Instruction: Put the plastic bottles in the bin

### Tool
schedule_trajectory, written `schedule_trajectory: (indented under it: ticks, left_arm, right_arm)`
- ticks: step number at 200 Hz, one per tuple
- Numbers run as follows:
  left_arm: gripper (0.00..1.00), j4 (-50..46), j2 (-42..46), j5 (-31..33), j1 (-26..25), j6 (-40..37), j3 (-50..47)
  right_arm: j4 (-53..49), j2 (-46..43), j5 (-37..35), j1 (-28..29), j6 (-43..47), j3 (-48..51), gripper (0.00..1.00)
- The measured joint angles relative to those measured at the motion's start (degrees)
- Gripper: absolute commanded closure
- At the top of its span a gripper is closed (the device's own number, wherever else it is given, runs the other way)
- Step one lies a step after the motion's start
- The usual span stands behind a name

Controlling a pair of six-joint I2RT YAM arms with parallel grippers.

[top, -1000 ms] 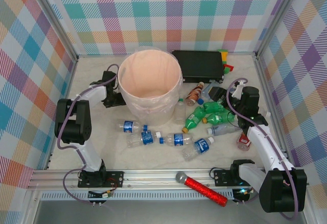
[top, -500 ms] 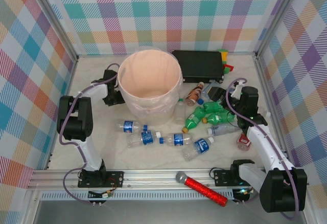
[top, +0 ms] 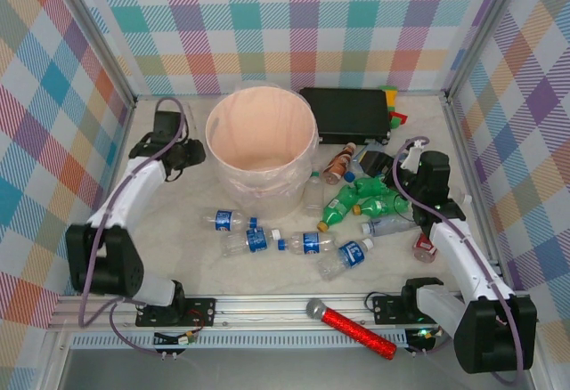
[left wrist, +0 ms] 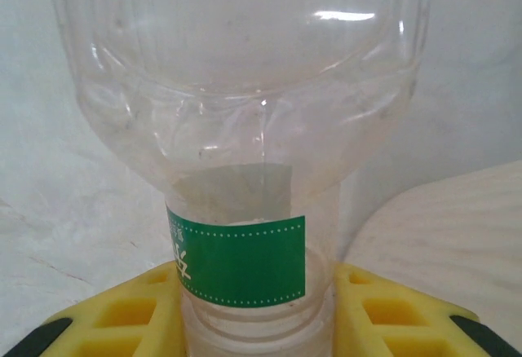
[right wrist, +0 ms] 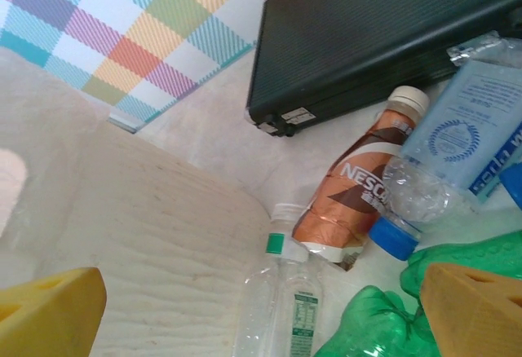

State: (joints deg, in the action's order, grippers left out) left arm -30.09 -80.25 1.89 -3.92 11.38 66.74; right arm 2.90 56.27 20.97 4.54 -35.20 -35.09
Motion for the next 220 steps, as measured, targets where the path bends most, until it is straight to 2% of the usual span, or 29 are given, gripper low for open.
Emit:
schedule_trajectory:
  ticks: [58,112,138,160,220]
  left_arm:
    - [0.71,-6.5,18.9,-3.0,0.0,-0.5,3.1]
    - [0.71,-12.0,28.8,-12.5,-2.1,-2.6,10.9]
    - [0.71,-12.8,29.5,-17.2,-4.7,-2.6,12.5]
    - [0.71,-13.4,27.7,-18.5,-8.7,-2.6,13.4]
    - [0.71,-15.5,15.8,-13.7,-22.5,-3.9,19.0]
  right_arm:
    - [5.4,-5.0,2.9,1.4,0.0,3.0,0.01]
    - [7.8,-5.7,3.7,2.1,-0.2,4.5,0.01]
    - [8.0,-5.7,3.7,2.3,-0.2,4.5,0.01]
    - [8.3,-5.1,3.7,2.6,-0.2,4.5,0.01]
    - [8.3,-4.6,3.6,3.1,-0.2,4.5,0.01]
